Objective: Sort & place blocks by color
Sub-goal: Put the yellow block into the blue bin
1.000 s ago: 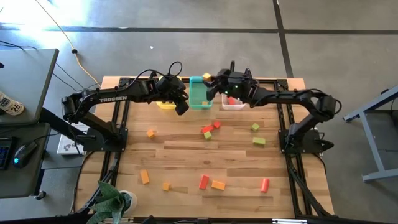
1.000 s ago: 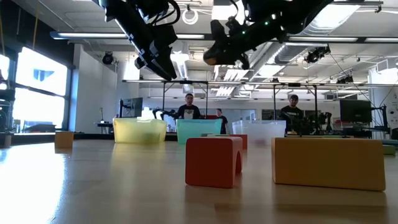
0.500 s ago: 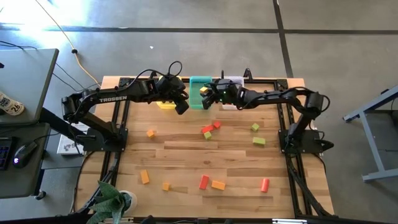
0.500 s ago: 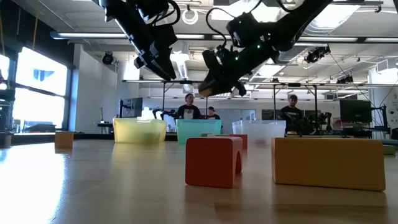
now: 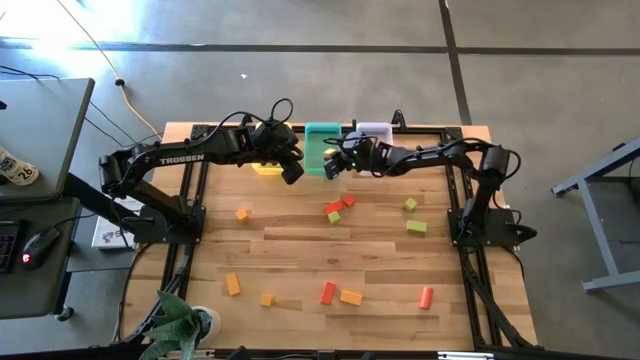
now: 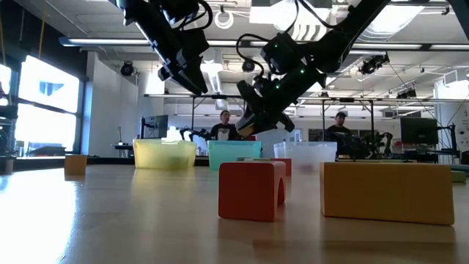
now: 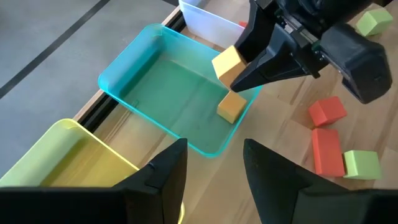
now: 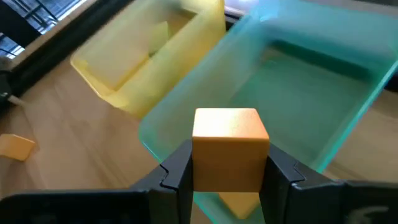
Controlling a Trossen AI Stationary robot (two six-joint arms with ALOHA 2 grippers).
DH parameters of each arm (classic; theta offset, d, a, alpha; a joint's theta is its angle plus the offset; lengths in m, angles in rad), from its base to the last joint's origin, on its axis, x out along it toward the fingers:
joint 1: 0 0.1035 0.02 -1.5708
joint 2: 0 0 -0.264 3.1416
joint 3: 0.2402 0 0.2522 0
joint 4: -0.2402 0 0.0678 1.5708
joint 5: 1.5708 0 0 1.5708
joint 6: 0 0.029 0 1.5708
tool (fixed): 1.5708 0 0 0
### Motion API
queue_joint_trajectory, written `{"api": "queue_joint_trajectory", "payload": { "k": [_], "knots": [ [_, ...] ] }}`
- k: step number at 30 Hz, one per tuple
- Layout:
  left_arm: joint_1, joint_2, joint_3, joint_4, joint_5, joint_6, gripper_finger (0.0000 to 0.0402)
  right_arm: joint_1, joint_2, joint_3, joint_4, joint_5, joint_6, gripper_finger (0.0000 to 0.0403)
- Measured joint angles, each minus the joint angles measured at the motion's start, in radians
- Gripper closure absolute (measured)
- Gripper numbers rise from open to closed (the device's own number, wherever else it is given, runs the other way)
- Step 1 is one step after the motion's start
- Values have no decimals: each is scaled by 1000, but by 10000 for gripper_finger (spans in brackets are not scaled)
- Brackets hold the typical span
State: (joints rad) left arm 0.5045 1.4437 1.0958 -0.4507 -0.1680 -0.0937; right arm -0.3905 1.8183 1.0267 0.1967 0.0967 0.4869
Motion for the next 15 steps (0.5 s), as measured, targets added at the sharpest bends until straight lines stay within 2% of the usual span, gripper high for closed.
{"api": "queue_joint_trajectory", "payload": {
  "k": [15],
  "knots": [
    [-2, 0, 0, 0, 3, 3, 253, -10, 0, 0, -14, -2, 39, 230]
  ]
}}
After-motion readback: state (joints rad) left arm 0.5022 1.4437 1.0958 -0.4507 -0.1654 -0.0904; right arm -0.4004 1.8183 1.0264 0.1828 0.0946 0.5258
